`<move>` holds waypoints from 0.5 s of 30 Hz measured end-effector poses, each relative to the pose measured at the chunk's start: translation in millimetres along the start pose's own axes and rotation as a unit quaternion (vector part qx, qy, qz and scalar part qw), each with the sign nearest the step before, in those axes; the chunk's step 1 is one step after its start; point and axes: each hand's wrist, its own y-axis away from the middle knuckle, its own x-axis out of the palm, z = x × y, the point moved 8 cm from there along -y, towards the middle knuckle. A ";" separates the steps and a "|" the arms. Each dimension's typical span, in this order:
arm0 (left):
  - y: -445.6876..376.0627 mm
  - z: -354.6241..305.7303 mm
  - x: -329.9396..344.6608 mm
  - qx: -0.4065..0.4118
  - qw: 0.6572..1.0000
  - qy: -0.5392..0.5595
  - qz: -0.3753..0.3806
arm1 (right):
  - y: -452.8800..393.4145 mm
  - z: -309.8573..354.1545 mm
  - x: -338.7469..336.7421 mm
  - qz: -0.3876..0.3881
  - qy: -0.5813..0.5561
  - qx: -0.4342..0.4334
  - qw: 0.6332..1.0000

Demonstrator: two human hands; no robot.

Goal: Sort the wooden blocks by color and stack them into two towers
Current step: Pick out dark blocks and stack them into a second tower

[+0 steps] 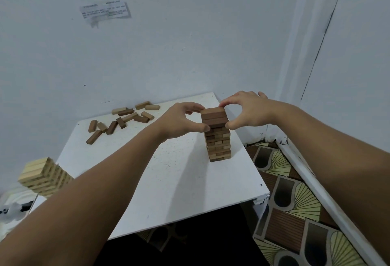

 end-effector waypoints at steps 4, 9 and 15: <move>-0.4 1.9 2.8 -0.008 1.000 0.004 0.007 | -0.9 -1.8 4.0 0.020 -0.014 0.008 1.000; 5.5 10.3 1.2 -0.030 0.999 0.037 0.004 | -1.1 -3.3 5.6 0.017 -0.035 0.011 0.999; 10.7 17.8 -2.2 -0.045 0.997 0.062 0.005 | -1.1 -10.3 8.0 0.031 -0.065 0.012 0.997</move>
